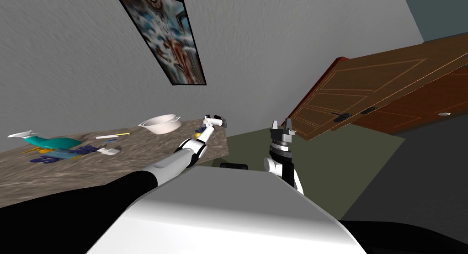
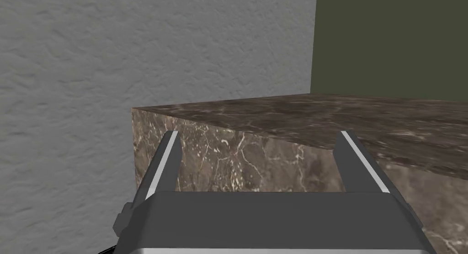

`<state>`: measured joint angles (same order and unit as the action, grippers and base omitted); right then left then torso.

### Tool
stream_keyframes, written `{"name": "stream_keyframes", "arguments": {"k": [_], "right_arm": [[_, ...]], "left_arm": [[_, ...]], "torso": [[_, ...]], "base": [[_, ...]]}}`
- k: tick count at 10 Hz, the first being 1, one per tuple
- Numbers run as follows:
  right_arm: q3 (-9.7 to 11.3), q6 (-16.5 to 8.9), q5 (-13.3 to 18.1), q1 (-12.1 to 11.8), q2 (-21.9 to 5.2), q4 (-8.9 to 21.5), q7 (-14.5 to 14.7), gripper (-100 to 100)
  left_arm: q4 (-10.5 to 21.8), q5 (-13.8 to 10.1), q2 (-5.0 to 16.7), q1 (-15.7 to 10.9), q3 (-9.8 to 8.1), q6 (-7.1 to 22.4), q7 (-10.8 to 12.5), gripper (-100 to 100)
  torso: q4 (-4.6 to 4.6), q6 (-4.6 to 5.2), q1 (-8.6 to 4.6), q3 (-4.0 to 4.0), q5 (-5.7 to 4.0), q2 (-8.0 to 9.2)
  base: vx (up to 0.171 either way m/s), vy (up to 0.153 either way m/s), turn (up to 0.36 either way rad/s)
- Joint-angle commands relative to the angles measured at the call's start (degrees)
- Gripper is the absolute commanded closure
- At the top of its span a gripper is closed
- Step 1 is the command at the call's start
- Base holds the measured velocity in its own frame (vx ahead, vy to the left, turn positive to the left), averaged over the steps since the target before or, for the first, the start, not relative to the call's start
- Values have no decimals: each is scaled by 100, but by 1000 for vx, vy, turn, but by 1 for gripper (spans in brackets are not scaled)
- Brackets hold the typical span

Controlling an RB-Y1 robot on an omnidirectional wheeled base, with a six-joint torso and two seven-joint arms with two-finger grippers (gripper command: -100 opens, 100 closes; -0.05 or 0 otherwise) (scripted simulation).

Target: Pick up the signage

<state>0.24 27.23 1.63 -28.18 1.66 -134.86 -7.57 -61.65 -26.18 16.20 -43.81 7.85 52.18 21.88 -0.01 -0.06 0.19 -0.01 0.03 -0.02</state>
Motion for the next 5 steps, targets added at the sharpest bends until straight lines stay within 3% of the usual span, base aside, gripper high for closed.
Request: {"name": "stream_keyframes", "arguments": {"k": [1, 2, 3, 4, 5], "right_arm": [[0, 0, 0, 0, 0, 0, 0, 0], [0, 0, 0, 0, 0, 0, 0, 0], [0, 0, 0, 0, 0, 0, 0, 0], [0, 0, 0, 0, 0, 0, 0, 0], [0, 0, 0, 0, 0, 0, 0, 0]], "left_arm": [[182, -33, 24, -114, -11, 286, -21, -100], [182, -33, 24, -114, -11, 339, -21, -100], [488, -91, 63, -369, -34, 551, -70, -100], [529, -91, 63, -369, -34, 684, -70, -100], [744, -143, 105, -610, -61, 866, -126, -100]], "torso": [[0, 0, 0, 0, 0, 0], [-1, 1, 2, -1, 1, -1], [-1, 2, -5, -1, 0, -1], [-1, 0, 2, -3, 1, -5], [-2, 1, 5, -4, 2, -5]], "base": [[15, 51, 39], [14, 29, -6], [26, 49, 87], [27, 58, 44], [36, 85, 79]]}}
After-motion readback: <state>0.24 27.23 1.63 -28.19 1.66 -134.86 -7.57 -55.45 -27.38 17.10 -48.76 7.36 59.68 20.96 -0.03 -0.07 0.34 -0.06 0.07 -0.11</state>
